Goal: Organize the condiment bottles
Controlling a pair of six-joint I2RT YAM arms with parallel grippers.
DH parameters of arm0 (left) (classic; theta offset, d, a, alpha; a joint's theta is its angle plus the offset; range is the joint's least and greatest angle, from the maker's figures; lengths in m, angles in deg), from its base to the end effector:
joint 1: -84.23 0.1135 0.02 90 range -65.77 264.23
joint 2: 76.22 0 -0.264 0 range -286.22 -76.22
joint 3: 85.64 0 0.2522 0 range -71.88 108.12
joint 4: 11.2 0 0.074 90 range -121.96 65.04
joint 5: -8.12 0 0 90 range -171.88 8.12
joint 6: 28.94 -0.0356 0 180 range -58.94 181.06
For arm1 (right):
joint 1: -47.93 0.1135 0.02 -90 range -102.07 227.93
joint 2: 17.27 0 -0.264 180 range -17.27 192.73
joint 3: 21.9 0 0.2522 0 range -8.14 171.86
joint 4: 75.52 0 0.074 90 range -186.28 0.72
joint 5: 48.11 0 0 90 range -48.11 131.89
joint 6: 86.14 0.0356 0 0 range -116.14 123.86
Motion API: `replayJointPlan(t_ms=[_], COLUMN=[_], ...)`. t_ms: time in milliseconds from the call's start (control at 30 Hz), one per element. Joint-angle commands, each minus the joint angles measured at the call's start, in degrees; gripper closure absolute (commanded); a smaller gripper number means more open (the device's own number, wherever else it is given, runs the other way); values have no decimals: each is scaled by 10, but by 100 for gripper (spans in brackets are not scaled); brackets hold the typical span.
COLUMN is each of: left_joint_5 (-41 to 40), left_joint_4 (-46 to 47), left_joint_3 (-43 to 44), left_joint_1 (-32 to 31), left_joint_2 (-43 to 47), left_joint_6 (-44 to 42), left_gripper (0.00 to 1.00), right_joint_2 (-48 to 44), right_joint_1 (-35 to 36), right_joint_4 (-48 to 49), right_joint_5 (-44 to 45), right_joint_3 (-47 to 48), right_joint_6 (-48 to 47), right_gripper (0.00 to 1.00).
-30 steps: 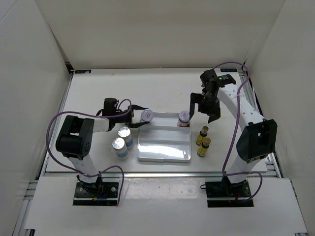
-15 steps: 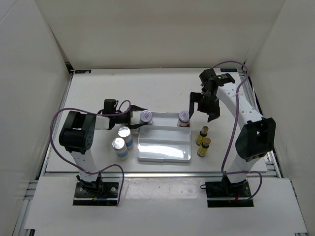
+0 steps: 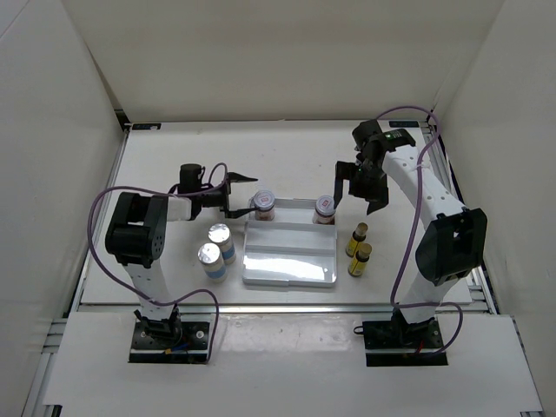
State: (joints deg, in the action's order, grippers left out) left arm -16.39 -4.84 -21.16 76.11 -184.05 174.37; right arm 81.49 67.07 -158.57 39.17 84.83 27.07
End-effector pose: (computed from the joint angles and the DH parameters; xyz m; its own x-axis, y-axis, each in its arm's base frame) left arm 0.3470 -0.0822 0.1383 -0.4789 -0.3165 0.8188 -0.8549 -0.0438 -0.5169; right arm 0.3189 0.1125 0.3035 -0.9726 0.0791 -0.2186 0.0482 0.9885 0.1436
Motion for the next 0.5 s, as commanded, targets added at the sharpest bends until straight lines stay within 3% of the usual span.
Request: replayJointPlan(t_ms=[0,67,167,267,300,367,400,467], left_joint_5=[32,39,70,81,81,81,75,68], left_joint_4=[19,19,-35,-176,-224,-376,-414,-465], left_joint_3=[42,78,156,243,268,322,373,404], left_joint_1=[19,27,43,64,76,87,87,100], left_joint_2=[3,3,-8,-8,-8,-8,-8,-8], left_joint_6=[144,134,77,-32,-112,-204,-287,-348], left_gripper=[11,5,5,3,3,2,2,0], right_joint_2=[2,2,-4,-15,-15,-22,-27,-32], right_joint_1=[-2,-2,-2,-2,-2,-2,-2,-2], right_joint_4=[-12,-18,-29,-36,-41,-47,-52,-52], right_joint_5=[10,22,22,22,22,14,5,-5], right_joint_3=[27,33,38,38,38,38,38,27], right_joint_6=[3,3,-10,-24,-24,-39,-40,-47], right_gripper=[0,0,2,3,3,4,4,7])
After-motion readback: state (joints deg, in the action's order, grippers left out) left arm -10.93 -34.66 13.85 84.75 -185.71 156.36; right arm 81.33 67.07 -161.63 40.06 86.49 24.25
